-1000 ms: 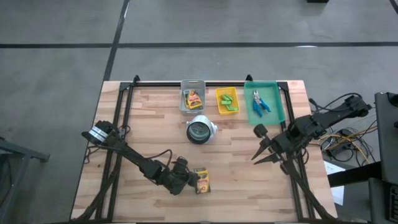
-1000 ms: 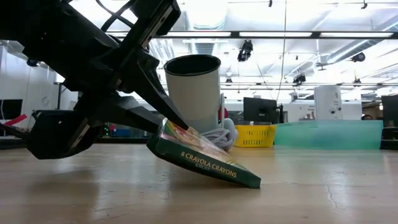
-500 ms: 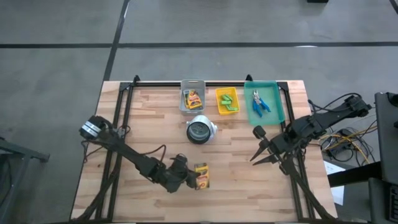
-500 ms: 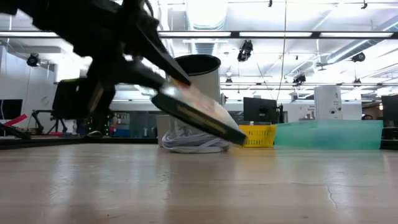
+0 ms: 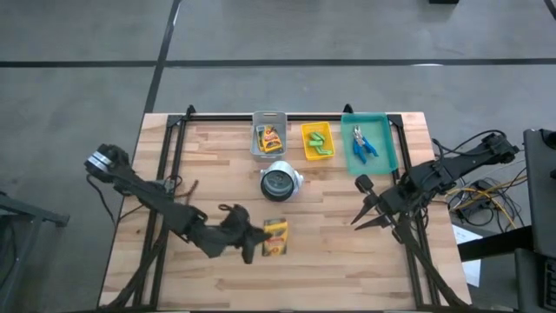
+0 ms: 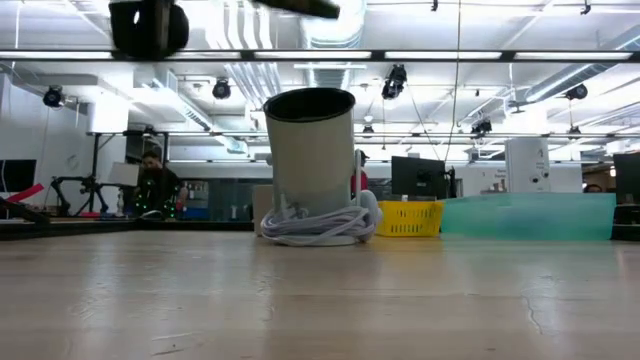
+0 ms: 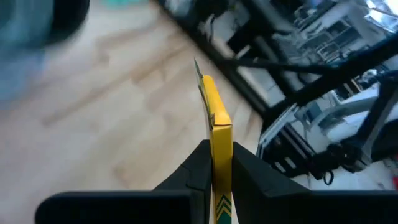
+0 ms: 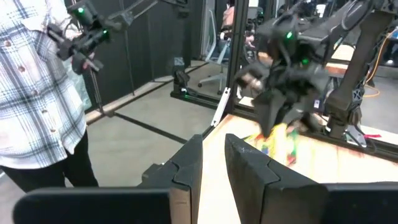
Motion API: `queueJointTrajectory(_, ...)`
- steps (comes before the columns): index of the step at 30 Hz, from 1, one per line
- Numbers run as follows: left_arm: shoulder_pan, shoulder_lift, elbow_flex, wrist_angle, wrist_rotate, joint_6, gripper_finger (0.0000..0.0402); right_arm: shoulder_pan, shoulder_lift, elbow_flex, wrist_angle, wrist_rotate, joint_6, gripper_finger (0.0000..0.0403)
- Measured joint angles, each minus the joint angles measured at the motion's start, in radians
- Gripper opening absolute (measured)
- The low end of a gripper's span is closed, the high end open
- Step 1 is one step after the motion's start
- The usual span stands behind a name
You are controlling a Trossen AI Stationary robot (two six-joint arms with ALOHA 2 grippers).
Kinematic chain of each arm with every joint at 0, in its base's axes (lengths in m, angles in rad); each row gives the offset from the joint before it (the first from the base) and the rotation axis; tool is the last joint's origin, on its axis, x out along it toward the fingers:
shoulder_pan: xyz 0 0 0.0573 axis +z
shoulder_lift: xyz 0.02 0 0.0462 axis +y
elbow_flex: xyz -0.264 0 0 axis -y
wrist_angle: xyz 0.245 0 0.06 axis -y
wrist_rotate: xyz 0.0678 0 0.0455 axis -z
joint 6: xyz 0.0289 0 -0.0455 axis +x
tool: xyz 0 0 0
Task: Pick & Place School Supplies
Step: Put the pack of crayon into the gray bin
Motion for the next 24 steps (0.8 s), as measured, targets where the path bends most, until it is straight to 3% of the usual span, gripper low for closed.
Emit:
queueJointTrajectory(7,0.006,-0.157,0.0,-0.061,-0.194,0.233,0.0039,0.0,-0.009,0.0,-0.014,0.0,0.0,0.0068)
queueJointTrajectory(15,0.024,-0.244,0.0,-0.156,-0.387,0.324,0.0039,0.0,-0.008,0.0,-0.014,0.0,-0.006,0.0068)
queueJointTrajectory(24,0.152,-0.26,0.0,-0.157,-0.454,0.4,0.0039,0.0,-0.008,0.0,-0.014,0.0,-0.071,0.0068)
